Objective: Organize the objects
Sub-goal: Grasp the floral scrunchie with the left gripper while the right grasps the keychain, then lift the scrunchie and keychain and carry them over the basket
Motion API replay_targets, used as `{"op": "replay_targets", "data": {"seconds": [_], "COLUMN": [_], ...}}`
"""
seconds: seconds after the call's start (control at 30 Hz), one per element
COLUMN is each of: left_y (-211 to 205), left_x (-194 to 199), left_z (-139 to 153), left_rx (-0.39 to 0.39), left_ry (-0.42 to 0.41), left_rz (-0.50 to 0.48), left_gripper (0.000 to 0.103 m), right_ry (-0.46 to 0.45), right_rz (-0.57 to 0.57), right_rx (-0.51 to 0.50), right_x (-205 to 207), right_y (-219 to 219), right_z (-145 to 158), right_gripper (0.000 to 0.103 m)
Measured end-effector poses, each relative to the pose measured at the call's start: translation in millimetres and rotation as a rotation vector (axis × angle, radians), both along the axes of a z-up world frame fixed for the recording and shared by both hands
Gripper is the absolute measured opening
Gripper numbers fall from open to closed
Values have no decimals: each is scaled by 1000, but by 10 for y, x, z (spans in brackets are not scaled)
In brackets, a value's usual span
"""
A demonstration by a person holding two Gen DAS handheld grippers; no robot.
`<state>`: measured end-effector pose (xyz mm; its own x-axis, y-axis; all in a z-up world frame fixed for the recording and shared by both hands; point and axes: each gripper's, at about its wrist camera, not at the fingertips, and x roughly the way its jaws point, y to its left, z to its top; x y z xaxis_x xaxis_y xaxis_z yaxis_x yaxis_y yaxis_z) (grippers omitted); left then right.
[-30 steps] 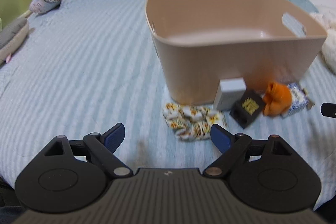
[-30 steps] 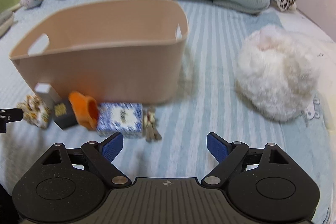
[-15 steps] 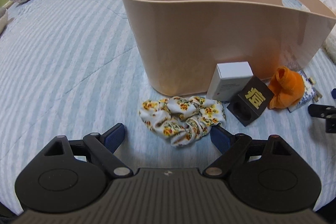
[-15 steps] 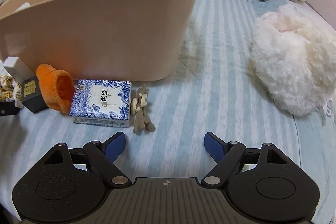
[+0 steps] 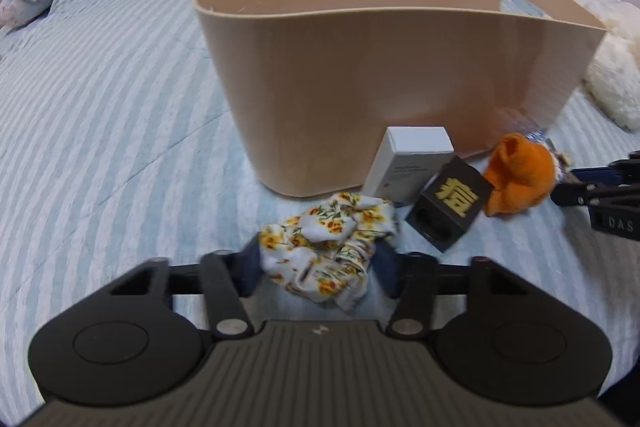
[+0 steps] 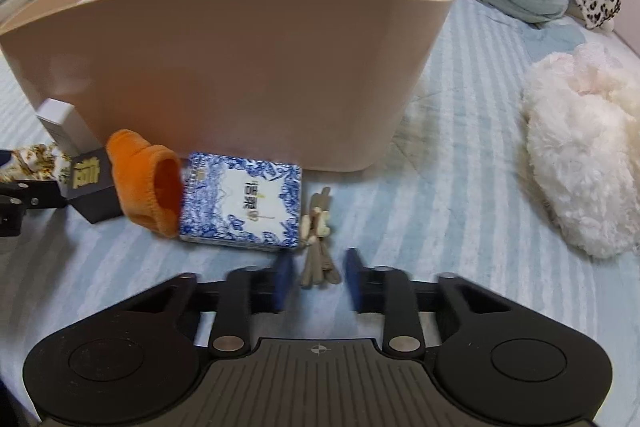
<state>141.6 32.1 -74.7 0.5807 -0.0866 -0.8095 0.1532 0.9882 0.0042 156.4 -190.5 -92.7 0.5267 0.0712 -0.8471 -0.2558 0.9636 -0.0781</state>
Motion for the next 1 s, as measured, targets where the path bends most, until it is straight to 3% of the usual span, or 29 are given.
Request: {"op": "replay_targets", "data": {"seconds": [0.1,0.27,1.0], "left_y": [-1,52,162], "left_x": [-51,-97,-494], "left_z": [12,38,534], "left_rx": [1,-16,-45], "left_ry": [0,14,-101], "left_rz": [-11,6,22], "left_gripper": [23,14,13], "right_ry": [-1,11,-100], "right_rz": [-1,-23,-47], "right_rx": [13,34,161], "right_x": [-16,-59,-607], "right_y": [-26,-94,-217], "right_z": [18,70,735], "right_gripper": [19,19,19]}}
